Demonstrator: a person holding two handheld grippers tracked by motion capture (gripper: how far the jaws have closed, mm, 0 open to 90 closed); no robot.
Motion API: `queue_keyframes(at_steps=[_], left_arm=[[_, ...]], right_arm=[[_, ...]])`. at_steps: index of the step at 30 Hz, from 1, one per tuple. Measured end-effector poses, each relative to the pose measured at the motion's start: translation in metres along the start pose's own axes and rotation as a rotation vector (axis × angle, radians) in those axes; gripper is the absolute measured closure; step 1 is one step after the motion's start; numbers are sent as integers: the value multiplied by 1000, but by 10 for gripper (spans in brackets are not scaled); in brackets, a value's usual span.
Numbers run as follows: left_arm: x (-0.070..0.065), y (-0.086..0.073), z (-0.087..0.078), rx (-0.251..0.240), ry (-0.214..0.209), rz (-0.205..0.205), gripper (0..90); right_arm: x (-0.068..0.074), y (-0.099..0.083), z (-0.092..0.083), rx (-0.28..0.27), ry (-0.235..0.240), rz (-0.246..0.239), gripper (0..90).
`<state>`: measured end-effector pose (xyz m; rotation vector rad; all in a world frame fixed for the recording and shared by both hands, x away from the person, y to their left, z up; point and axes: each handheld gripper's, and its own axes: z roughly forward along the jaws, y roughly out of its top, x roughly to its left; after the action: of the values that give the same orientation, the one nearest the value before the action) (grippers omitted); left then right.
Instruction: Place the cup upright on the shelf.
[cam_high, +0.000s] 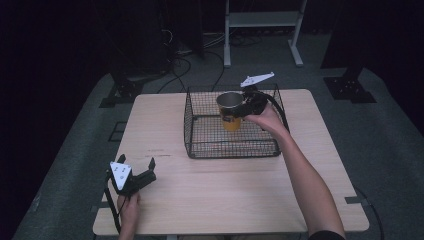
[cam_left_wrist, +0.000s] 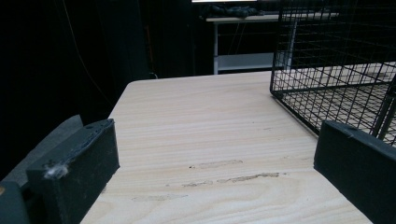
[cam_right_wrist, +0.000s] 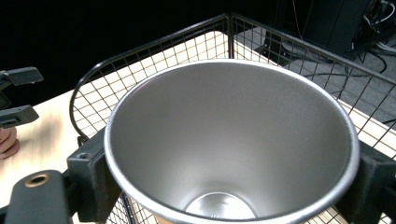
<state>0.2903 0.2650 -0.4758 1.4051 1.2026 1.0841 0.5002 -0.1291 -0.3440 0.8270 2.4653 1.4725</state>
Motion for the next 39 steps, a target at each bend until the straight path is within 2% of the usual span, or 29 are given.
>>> queue_keyframes(at_steps=[13,29,39], left_arm=[[0,0,0,0,-2,0,0],[0,0,0,0,-2,0,0],[1,0,0,0,-4,-1,0]], right_arm=[[-9,-13,20,31,12,13,117],[-19,-30,38,85,-3,26,117],[-21,-35,48,119,-23,12,116]])
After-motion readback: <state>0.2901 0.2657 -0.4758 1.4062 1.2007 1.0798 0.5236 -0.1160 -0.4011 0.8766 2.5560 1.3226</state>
